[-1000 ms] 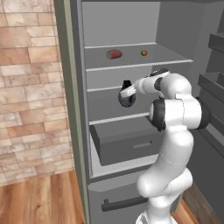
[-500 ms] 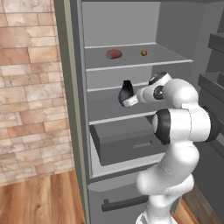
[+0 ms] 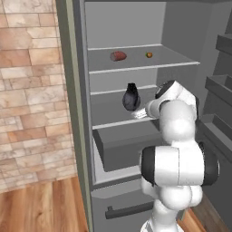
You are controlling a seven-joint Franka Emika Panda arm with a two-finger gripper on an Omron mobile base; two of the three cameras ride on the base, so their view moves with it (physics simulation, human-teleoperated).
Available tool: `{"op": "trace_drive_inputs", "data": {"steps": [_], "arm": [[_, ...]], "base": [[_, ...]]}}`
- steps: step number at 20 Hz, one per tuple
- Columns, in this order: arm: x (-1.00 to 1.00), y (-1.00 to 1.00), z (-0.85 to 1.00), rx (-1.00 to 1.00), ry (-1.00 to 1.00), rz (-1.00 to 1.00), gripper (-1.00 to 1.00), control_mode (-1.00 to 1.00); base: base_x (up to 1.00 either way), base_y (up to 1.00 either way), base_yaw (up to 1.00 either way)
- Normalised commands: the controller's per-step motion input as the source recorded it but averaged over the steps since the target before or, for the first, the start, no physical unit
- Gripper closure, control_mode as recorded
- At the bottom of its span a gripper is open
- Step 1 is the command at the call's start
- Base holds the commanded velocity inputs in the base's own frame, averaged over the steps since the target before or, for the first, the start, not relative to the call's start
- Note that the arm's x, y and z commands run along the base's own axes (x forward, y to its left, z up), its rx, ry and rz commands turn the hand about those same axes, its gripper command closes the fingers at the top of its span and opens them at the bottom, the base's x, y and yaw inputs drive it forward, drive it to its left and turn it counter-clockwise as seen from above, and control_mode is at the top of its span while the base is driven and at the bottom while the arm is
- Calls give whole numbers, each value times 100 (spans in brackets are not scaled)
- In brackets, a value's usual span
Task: Move the pork loin and apricot from the second highest shelf to the top shelf to make space. Then, place the pitcher from the counter on the cleared second highest shelf.
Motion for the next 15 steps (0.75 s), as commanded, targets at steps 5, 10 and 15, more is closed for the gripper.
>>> {"op": "trace_drive_inputs", "data": {"steps": [5, 10, 15], "arm": [[-84, 0, 67, 14, 0, -4, -100, -100], [-98, 2, 18, 18, 5, 0, -100, -100], [-64, 4, 36, 22, 1, 0, -100, -100]], "base": [[0, 0, 0], [0, 0, 0], [0, 0, 0]]}}
